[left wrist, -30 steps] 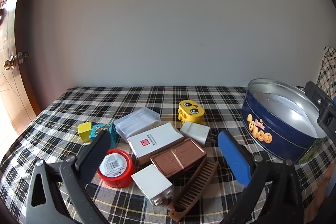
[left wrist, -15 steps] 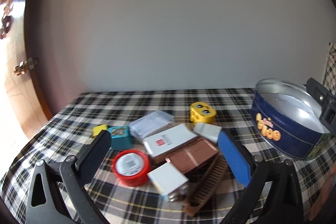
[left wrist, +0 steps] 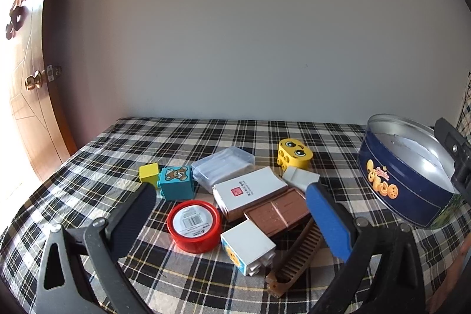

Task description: Organize rigid objects

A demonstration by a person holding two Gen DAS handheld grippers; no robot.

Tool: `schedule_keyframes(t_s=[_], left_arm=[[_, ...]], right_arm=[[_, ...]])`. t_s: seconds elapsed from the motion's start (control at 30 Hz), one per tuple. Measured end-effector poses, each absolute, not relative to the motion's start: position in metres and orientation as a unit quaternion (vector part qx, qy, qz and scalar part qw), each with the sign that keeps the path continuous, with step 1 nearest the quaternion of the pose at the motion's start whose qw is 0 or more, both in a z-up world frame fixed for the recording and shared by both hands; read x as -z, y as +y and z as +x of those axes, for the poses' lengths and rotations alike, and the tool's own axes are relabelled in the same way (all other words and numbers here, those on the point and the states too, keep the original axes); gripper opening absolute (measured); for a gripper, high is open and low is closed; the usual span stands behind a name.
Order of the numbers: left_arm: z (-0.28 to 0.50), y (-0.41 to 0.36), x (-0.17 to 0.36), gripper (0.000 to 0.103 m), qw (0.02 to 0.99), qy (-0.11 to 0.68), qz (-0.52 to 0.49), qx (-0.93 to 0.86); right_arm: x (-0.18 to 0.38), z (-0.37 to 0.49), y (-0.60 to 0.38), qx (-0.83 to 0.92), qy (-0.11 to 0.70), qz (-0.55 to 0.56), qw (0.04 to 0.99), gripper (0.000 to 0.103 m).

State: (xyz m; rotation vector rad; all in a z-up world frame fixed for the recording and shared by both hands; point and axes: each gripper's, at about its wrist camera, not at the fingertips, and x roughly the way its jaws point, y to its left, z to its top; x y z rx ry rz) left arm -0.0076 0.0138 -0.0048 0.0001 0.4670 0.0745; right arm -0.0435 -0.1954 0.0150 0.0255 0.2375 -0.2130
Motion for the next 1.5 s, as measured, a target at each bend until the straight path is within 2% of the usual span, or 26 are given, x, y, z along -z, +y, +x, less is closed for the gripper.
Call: schedule_keyframes(t_s=[0.57,0.83,1.13,1.3,1.33,1.4,1.43,1.5], left_arm=[[-0.024,0.052,0.012,0.103,0.961,0.266,-0.016,-0.073],[-0.041,0.103,0.016,0.103,0.954,0.281,-0.042,-0.100],[-0.049,0.123,0.018,0.103,0.950,0.288,-0.046,-0.108],[-0.046,0.117,0.020,0.103,0.949,0.297,-0.041,-0.094],[-0.045,0.116,0.020,0.103,0.949,0.299,-0.040,-0.091],[-0.044,0.114,0.021,0.103,0.948,0.302,-0.041,-0.088],[-0.043,0.112,0.021,0.103,0.948,0.303,-0.042,-0.086],[-0.040,0.108,0.021,0.103,0.947,0.307,-0.042,-0.083]], right_arm=[[-0.007,-0.039,-0.174,0.030,0.156,-0.015,0.987,0.102],[0.022,-0.022,-0.123,-0.129,0.293,-0.044,0.946,0.102],[0.046,-0.026,-0.063,-0.166,0.348,-0.157,0.909,0.102],[0.061,-0.008,-0.048,-0.124,0.380,-0.205,0.893,0.102],[0.062,-0.003,-0.051,-0.122,0.390,-0.200,0.891,0.101],[0.061,0.002,-0.060,-0.137,0.400,-0.174,0.889,0.082],[0.060,0.005,-0.069,-0.151,0.405,-0.157,0.888,0.066],[0.059,0.004,-0.080,-0.155,0.406,-0.150,0.888,0.056]])
